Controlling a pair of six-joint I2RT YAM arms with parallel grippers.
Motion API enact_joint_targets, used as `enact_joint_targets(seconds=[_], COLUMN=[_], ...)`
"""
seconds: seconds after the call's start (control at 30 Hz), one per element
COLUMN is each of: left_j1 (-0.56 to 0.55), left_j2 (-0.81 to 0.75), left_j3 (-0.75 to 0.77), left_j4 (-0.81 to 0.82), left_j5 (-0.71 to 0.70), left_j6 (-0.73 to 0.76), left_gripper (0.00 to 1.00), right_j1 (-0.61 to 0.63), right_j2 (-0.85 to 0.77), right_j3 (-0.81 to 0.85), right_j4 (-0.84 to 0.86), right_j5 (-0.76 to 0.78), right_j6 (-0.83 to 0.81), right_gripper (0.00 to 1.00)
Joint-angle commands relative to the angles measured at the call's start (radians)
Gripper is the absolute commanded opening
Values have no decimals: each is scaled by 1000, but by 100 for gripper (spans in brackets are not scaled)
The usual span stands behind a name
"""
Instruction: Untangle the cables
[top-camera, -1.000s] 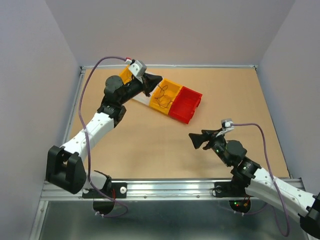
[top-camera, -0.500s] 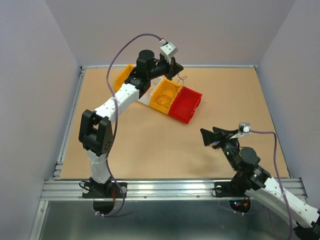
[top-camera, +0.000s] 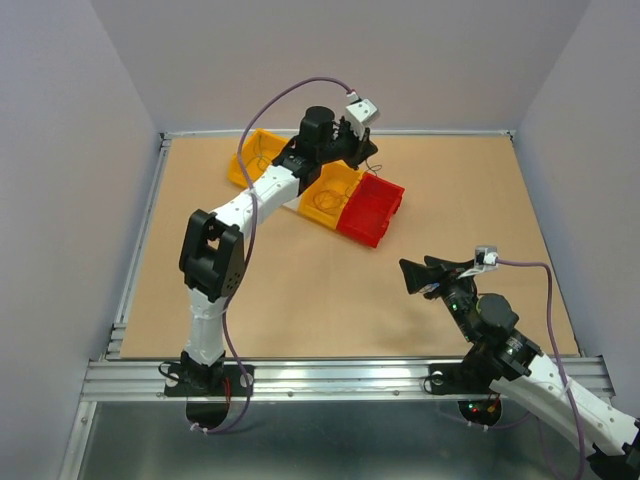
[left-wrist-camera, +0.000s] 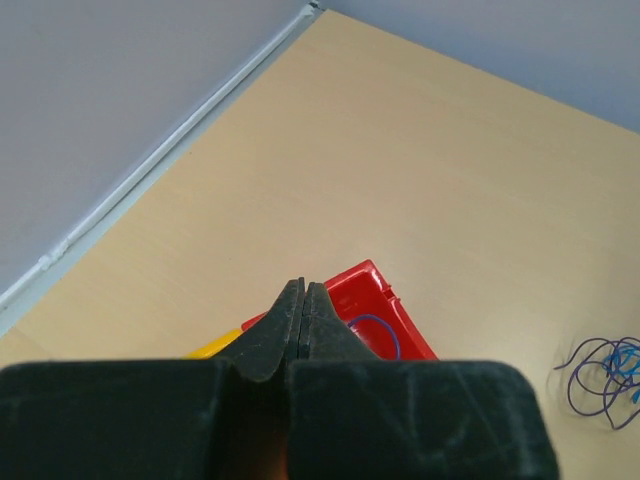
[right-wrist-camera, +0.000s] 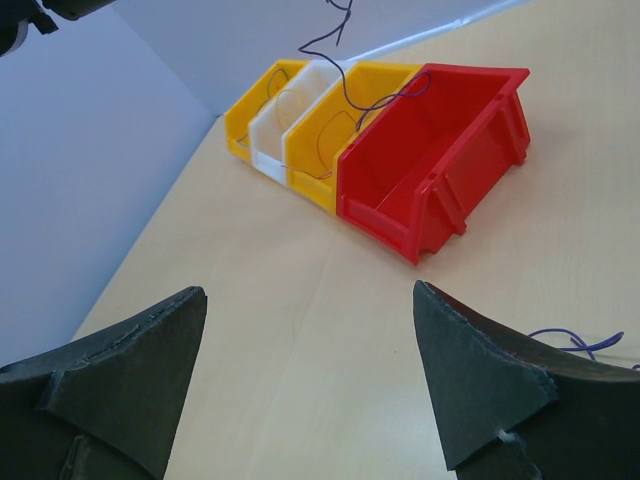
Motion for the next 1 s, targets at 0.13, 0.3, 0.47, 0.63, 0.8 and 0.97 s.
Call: enact_joint_targets(seconds=[0.13, 0.3, 0.47, 0.63, 0.8, 0.97], left_j1=[-77, -88, -88, -88, -91, -91], left_j2=[-147, -157, -154, -155, -129, -91], left_j3=[68, 94, 143, 183, 171, 134], left_j4=[23, 22, 13, 8, -1, -9], left_j5=[-114, -177, -200, -209, -198, -243], left_j6=[144, 155, 149, 138, 127, 139], left_gripper=[0, 0, 0, 0, 0, 0], right_j1=[8, 8, 8, 6, 6, 8], right_j2=[-9, -16, -11, -14, -28, -45], right_j3=[-12, -12, -13, -15, -19, -23], right_j4=[11, 11, 11, 10, 10, 3], right_j5=[17, 7, 4, 3, 3, 1], right_j6=[-4, -7, -7, -7, -6, -6], right_gripper=[89, 89, 89, 89, 89, 89])
